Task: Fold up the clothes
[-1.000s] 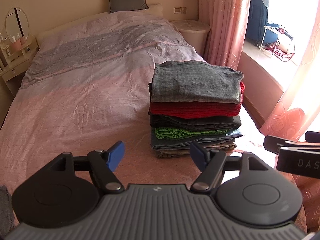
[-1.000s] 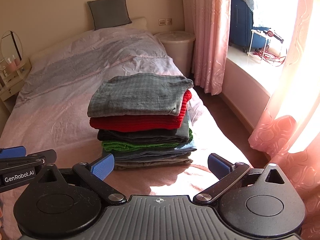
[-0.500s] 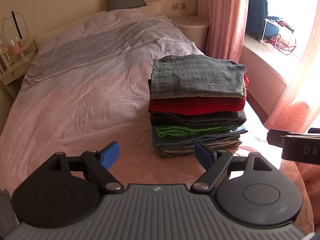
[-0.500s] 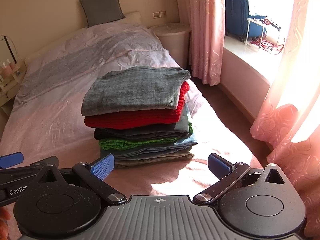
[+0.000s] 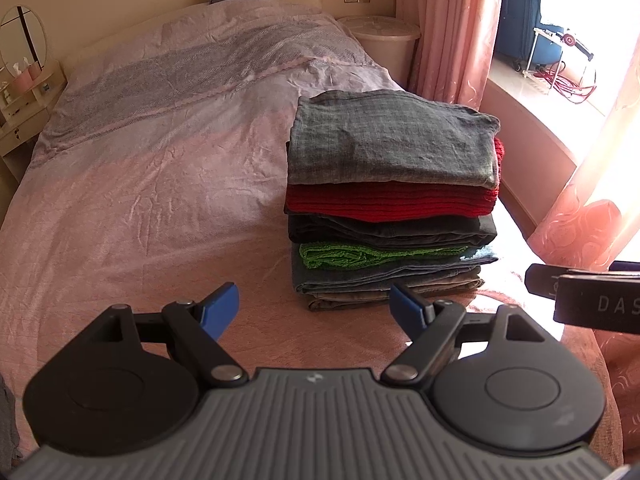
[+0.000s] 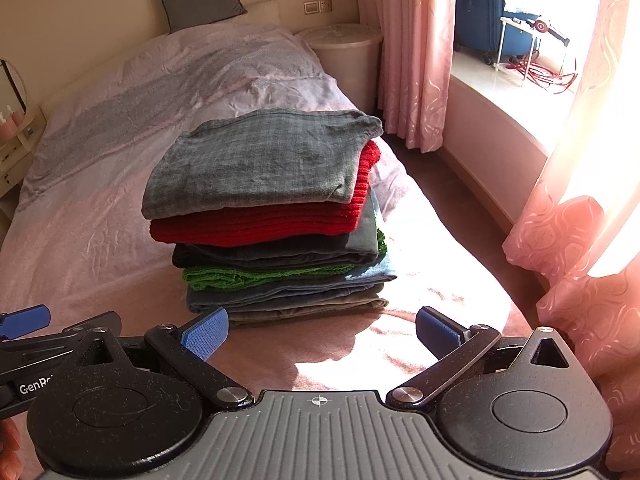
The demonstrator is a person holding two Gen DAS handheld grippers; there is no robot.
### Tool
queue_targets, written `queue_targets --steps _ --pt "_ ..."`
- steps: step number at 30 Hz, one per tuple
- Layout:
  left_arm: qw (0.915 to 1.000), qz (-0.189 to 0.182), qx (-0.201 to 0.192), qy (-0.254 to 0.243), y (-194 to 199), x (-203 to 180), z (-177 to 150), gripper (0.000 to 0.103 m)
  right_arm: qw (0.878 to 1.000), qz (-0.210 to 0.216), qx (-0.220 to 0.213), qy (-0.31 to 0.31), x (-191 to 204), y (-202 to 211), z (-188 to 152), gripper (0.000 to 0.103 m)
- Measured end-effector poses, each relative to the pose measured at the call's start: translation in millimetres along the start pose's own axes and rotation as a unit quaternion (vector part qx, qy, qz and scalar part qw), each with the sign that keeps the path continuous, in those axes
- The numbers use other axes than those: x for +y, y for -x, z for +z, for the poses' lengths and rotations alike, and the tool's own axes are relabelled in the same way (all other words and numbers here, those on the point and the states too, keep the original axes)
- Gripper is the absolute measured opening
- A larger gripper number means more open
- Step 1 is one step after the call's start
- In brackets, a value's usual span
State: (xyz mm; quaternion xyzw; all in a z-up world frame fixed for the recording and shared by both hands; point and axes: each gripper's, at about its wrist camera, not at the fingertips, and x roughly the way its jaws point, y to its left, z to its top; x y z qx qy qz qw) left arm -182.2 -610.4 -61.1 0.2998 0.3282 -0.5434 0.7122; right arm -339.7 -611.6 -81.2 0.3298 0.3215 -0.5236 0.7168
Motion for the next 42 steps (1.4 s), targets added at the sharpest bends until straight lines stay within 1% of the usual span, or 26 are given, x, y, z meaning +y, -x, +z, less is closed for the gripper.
queue_targets --steps 21,33,42 --pt "0.9994 -0.004 0.034 0.002 -49 -4 4 0.080 0.999 -0.013 0.040 -0.003 -4 -54 -1 0.102" --pt "0.9990 -0.009 0.044 -0.004 -68 -13 5 0.080 0.998 -0.024 0.059 -0.012 -17 -74 -7 0.102" --pt "0.9985 -0.010 0.053 -0.007 -81 -22 4 0.080 0.997 -0.024 0.070 -0.016 -24 -85 -11 0.102"
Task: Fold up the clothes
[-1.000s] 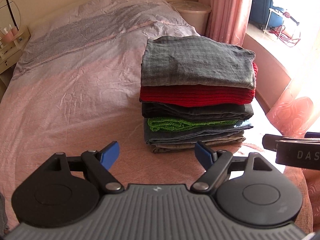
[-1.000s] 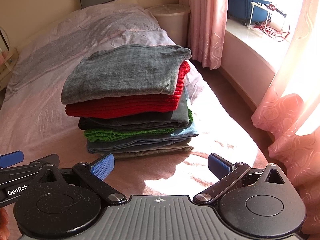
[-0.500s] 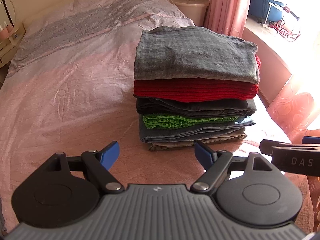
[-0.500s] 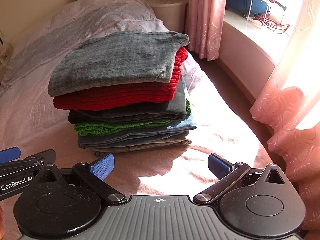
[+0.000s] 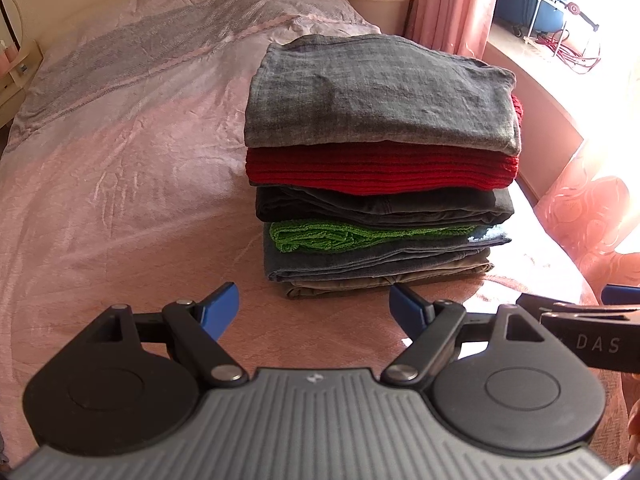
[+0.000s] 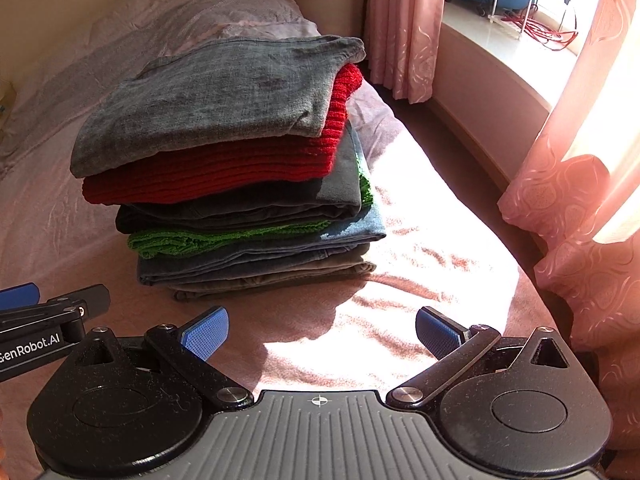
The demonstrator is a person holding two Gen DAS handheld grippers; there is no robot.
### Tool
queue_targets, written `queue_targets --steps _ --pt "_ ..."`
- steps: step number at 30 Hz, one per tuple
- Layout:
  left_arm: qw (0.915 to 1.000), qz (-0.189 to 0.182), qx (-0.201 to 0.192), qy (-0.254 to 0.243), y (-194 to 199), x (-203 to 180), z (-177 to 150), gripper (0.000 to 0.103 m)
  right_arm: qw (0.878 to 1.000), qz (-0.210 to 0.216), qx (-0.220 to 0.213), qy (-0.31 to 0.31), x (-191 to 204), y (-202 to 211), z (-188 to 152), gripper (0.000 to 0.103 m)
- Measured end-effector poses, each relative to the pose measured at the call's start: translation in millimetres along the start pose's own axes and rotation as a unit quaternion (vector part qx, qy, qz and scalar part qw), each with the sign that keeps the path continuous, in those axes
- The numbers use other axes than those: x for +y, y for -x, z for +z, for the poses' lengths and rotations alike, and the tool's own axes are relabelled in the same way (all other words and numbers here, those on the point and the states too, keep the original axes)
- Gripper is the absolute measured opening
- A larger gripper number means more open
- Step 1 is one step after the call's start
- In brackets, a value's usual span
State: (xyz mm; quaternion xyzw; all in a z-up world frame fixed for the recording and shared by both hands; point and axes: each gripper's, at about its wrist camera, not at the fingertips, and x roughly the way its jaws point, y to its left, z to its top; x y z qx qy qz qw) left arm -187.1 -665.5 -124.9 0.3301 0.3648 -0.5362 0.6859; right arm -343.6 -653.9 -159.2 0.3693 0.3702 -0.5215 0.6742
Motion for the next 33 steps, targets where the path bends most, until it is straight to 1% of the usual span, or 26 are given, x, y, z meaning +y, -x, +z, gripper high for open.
queue_targets --steps 12,24,29,33 --pt "0.9999 0.006 0.010 0.002 -15 -8 4 0.080 1.000 0.000 0.008 -0.002 -8 -16 6 0.102" --pt "0.9998 0.017 0.006 0.006 -17 -18 10 0.080 1.000 0.005 0.009 0.000 -17 -20 12 0.102" --pt "0.9998 0.018 -0.001 0.006 -10 -26 11 0.080 1.000 0.006 0.001 0.001 -27 -13 13 0.102" --pt "0.9997 0.019 -0.016 0.009 5 -32 11 0.080 1.000 0.010 -0.003 -0.002 -34 -6 14 0.102"
